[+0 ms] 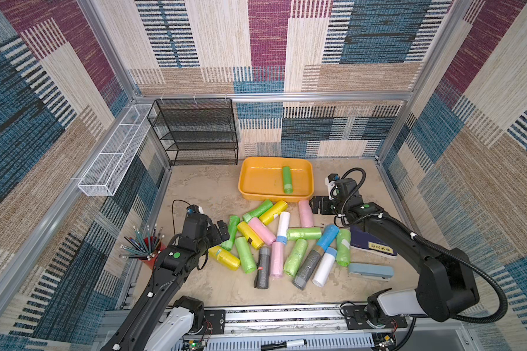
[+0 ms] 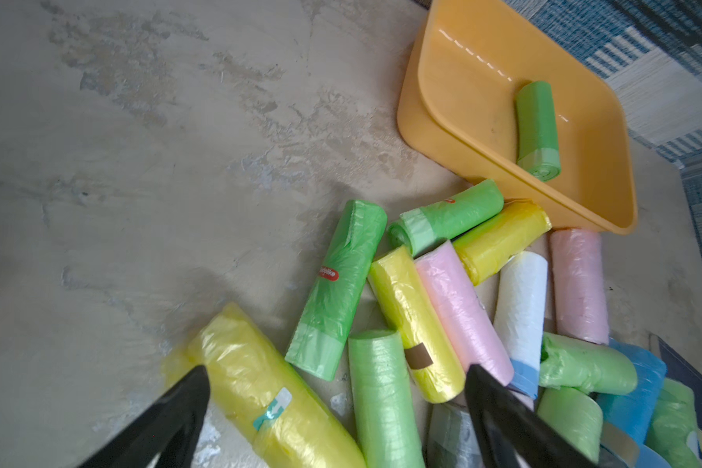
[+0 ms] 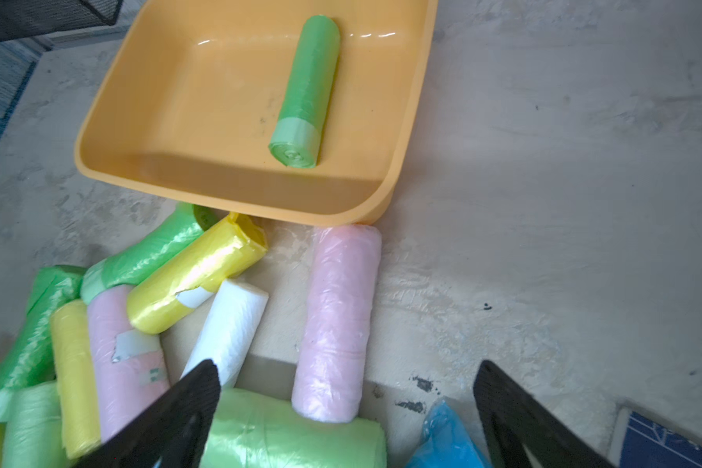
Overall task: Put the roll of trash bags into the storage box
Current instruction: Pick up the roll of trash bags from the center of the board.
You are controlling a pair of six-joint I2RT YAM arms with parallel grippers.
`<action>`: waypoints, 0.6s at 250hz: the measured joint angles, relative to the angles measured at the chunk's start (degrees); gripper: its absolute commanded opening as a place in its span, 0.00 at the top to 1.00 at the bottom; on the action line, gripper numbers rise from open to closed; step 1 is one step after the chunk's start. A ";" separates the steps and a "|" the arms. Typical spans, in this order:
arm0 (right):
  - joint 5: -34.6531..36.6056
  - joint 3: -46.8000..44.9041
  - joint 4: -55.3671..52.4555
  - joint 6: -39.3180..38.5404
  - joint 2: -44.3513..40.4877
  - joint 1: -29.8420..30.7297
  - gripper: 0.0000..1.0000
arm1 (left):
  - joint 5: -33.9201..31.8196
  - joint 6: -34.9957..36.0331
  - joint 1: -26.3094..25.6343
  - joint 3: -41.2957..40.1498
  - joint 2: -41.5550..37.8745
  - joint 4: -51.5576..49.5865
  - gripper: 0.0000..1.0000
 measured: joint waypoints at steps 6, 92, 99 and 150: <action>-0.70 -0.42 0.26 0.00 -0.46 0.00 0.01 | 0.04 -0.48 0.00 -0.42 -0.07 -0.31 0.01; -7.39 -7.43 3.74 -0.04 -7.21 -0.04 0.01 | 3.23 -8.33 0.11 -6.23 -1.51 -1.46 0.09; -7.76 -7.65 3.96 -0.02 -7.32 -0.04 0.01 | 3.98 -9.05 0.11 -6.69 -1.66 -1.53 0.09; -10.51 -11.47 6.71 0.44 -9.77 -0.02 0.01 | 5.55 -11.26 0.11 -9.35 -1.97 -2.71 0.10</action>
